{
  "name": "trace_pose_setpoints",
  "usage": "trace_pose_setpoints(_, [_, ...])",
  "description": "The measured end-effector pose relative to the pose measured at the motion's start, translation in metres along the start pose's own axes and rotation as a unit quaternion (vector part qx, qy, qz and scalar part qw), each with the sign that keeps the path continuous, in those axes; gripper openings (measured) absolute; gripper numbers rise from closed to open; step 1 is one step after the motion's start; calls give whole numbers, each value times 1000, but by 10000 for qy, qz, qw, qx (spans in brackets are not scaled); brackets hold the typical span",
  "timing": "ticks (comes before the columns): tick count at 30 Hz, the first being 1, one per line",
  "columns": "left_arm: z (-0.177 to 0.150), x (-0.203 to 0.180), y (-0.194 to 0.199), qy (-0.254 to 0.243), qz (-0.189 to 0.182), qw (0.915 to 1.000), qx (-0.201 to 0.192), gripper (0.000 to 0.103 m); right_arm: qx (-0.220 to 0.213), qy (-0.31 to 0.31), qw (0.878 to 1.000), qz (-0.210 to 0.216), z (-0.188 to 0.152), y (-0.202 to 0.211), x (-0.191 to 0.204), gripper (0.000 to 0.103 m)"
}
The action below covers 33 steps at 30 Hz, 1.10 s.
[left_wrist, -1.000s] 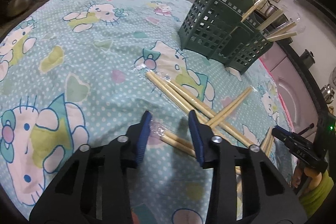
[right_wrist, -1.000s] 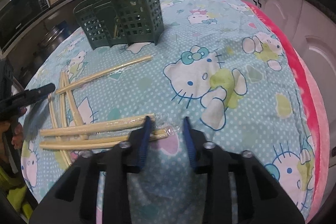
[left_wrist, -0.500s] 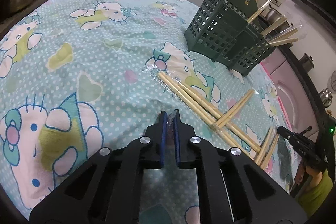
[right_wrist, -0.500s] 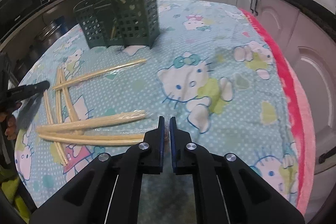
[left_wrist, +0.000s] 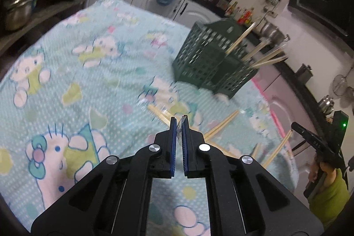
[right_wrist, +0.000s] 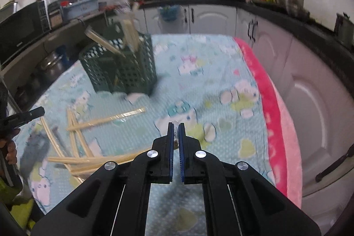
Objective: Organize utensils
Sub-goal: 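Lift the chopsticks with the left tool and carry them over the caddy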
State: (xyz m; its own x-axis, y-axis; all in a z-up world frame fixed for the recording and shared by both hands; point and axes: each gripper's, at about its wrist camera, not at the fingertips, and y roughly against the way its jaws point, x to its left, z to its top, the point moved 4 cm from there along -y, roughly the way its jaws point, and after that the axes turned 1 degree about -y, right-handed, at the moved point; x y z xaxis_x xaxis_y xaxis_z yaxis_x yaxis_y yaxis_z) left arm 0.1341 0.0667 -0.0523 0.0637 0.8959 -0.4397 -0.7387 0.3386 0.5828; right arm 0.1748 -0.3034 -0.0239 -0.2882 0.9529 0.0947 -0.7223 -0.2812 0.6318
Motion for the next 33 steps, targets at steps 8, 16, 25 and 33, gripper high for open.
trace_pose_setpoints(8, [25,-35,31,-393,-198,9977,-514,2,-443,268,9980,373,25,30,40,4])
trace_pose_setpoints(16, [35,-65,46,-675,-459,9940,-731,2,-719,648,9925,745,40,54,85,4])
trace_pose_setpoints(25, [39,-97,45,-961,-798,9894,-740,2,-775,854,9884,983,45,60,113,4])
trace_pose_setpoints(33, [46,-119,45,-1040,-1153,9855,-687,2,-850,952,9853,1136,54,69,126,4])
